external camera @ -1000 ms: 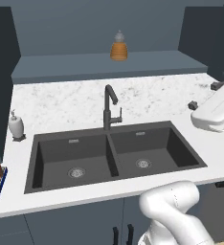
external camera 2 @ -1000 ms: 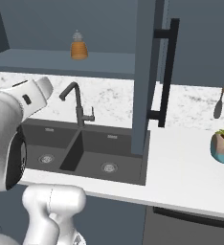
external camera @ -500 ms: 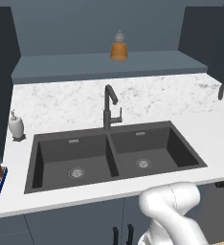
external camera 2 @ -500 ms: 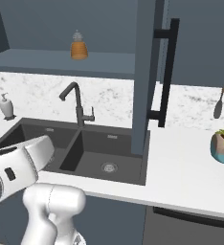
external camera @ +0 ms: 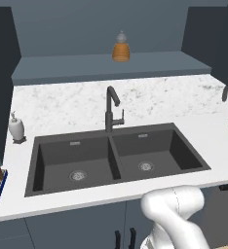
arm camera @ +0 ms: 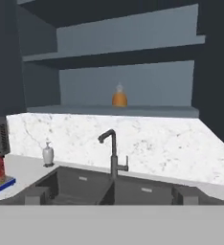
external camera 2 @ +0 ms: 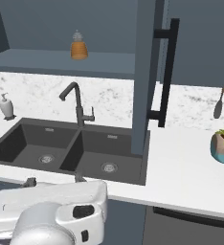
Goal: Pick the cereal and place it on the digital scale for weighing, and close the cabinet.
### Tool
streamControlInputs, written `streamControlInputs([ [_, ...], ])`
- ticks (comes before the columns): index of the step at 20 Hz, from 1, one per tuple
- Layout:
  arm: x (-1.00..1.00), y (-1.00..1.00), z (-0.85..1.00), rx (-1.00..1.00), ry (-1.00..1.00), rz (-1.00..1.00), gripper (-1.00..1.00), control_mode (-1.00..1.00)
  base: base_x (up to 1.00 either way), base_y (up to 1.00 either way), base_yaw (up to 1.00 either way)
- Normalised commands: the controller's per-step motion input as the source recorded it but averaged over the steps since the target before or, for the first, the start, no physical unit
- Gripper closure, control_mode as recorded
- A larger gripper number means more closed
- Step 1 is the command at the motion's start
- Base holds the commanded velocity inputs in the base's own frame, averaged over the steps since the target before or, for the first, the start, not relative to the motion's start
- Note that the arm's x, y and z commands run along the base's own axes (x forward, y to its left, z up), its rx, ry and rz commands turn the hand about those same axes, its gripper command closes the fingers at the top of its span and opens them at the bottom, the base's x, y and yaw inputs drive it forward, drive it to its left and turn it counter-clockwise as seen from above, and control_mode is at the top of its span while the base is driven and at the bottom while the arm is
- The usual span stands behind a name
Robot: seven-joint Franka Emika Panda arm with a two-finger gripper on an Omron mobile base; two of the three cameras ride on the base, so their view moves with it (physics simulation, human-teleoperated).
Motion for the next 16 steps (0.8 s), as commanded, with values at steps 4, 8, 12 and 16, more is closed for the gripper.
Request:
streamControlInputs([
  [4,0.48,-0.52,-0.74,0.43,-0.44,0.0,-1.0,-1.0,0.0,0.0,0.0],
  [8,0.98,-0.34,-0.39,0.49,-0.37,0.0,-1.0,-1.0,0.0,0.0,0.0],
  [12,0.73,-0.31,-0.86,0.53,-0.42,0.0,-1.0,-1.0,0.0,0.0,0.0],
  [16,0.06,-0.63,-1.0,0.46,-0.54,0.0,-1.0,-1.0,0.0,0.0,0.0],
])
